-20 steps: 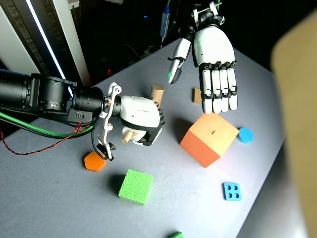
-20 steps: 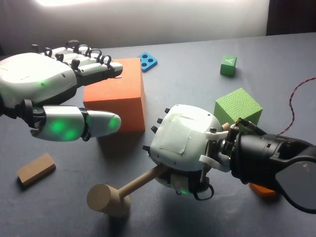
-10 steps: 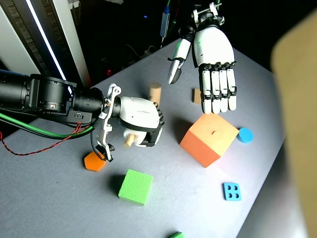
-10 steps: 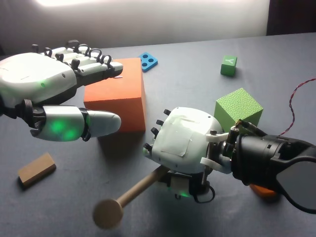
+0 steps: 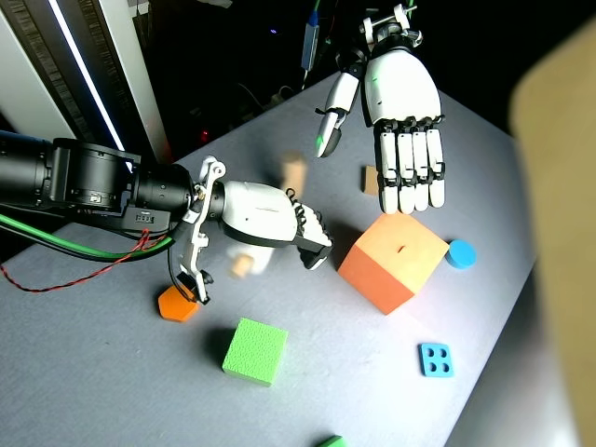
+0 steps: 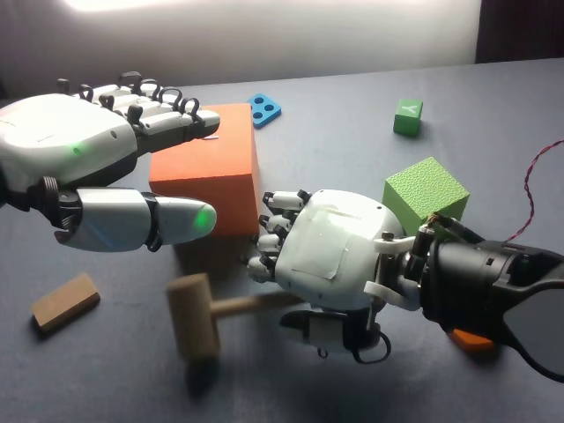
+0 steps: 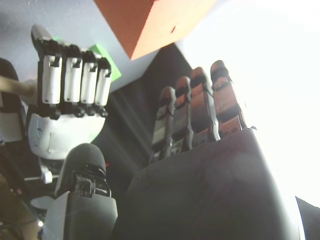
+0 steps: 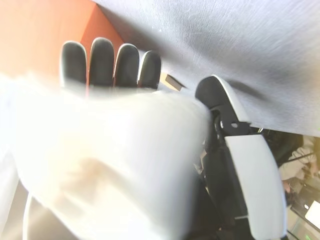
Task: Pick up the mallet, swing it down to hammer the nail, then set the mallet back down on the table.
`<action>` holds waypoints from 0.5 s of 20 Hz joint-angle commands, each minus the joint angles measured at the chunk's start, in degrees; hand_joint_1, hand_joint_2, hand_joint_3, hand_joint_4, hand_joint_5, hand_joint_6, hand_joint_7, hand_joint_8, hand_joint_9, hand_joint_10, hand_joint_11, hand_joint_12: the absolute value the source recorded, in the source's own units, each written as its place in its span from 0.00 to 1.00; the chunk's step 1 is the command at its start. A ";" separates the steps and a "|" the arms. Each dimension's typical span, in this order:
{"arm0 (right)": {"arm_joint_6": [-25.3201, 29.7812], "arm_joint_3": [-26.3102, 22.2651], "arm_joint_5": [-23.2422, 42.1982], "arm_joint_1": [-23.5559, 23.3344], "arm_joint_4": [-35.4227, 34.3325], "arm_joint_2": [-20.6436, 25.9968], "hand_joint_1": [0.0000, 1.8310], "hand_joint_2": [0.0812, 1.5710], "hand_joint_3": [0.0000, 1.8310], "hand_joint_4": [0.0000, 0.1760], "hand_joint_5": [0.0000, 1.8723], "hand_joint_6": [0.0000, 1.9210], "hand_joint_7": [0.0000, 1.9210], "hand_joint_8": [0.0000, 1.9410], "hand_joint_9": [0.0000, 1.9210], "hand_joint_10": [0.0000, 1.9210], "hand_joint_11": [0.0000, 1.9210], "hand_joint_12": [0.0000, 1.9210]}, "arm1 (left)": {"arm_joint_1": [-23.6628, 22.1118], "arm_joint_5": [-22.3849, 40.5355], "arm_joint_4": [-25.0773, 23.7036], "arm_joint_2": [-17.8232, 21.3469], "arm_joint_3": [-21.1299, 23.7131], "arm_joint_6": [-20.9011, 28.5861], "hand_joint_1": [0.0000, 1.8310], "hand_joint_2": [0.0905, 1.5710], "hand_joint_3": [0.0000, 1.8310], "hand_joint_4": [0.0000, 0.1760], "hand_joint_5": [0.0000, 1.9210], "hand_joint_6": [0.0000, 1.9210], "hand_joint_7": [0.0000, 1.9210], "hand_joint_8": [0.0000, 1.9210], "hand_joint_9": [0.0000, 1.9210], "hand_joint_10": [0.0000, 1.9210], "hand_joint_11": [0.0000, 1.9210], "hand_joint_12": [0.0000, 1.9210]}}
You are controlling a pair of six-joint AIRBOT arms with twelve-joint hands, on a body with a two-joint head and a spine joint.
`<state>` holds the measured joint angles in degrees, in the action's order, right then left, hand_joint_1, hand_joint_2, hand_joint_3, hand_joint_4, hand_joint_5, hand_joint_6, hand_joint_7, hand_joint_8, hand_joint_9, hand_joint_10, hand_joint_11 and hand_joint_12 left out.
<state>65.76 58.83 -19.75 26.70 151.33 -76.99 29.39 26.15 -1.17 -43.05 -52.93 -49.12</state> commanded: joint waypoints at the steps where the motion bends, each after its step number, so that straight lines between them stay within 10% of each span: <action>1: -0.38 -0.54 -5.47 -0.21 1.91 0.38 0.15 0.85 0.00 0.00 0.29 0.09 0.29 0.22 0.24 0.32 0.07 0.64 | -0.79 6.21 0.31 0.64 -0.12 0.34 0.00 0.78 0.00 0.00 0.06 0.00 0.05 0.00 0.05 0.00 0.02 0.02; 5: -0.98 -1.90 -6.12 -0.32 1.91 1.65 0.12 0.85 0.00 0.00 0.24 0.00 0.25 0.00 0.23 0.02 0.02 0.54 | -0.79 6.09 0.31 0.64 0.10 0.40 0.00 0.78 0.00 0.00 0.07 0.00 0.06 0.00 0.06 0.00 0.03 0.03; 10: -0.74 -7.22 -8.93 -1.86 1.91 7.24 0.10 0.84 0.00 0.00 0.16 0.00 0.15 0.00 0.14 0.00 0.00 0.39 | -1.12 5.89 0.31 0.65 0.23 0.54 0.00 0.78 0.00 0.00 0.07 0.00 0.07 0.00 0.06 0.00 0.03 0.03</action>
<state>65.12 51.48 -22.15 25.56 151.28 -69.60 28.91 25.56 -1.10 -43.05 -52.80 -48.93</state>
